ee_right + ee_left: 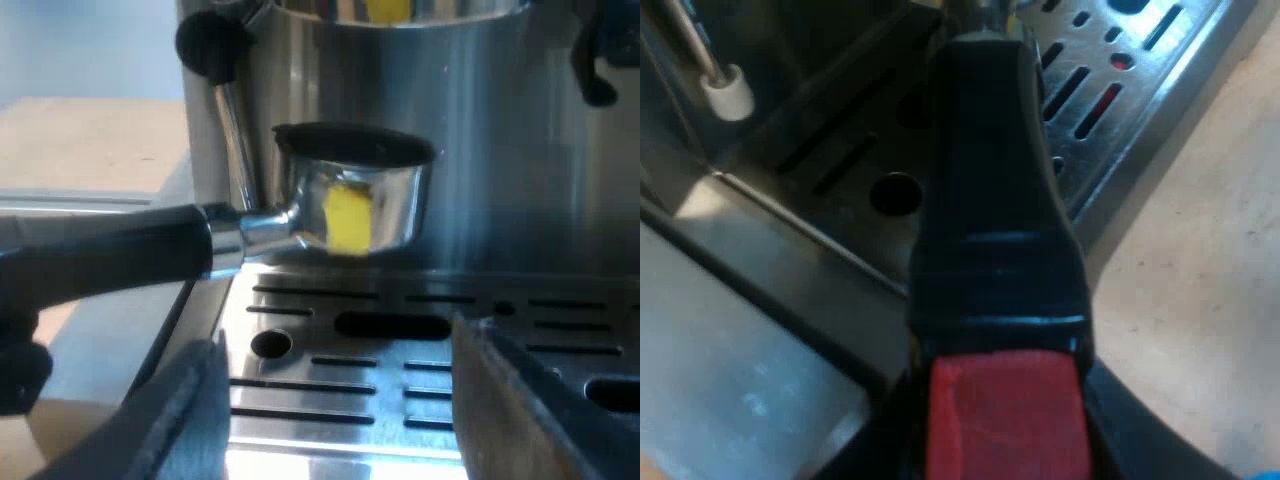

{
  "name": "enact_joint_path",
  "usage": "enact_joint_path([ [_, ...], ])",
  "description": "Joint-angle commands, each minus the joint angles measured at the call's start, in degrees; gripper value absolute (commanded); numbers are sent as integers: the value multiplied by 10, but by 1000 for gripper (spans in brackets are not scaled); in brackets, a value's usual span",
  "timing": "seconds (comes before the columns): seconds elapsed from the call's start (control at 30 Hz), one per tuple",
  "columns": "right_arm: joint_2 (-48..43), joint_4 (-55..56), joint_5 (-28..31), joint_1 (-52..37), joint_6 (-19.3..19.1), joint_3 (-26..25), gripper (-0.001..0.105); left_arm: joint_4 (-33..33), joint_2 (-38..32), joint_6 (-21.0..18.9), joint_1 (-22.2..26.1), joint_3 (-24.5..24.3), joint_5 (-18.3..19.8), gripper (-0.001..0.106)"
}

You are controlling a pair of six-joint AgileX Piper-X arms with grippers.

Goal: Put the handle in the coffee machine

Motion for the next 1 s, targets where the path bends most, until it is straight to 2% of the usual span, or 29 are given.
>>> enact_joint_path([
  [0.03,1,-19,6,-9,-16,-1,51,-19,1,19,1,-6,48,0],
  [0.23,1,-25,6,-22,-17,-1,51,-49,1,23,1,-6,56,0],
  [0.37,1,-45,-4,-23,-29,-1,51,-53,8,23,1,-6,84,0],
  [0.67,1,-46,-4,-23,-39,-1,51,-84,44,22,1,-6,81,0],
  [1.0,1,-46,-4,-23,-39,-1,51,-114,45,22,1,-8,93,0],
])
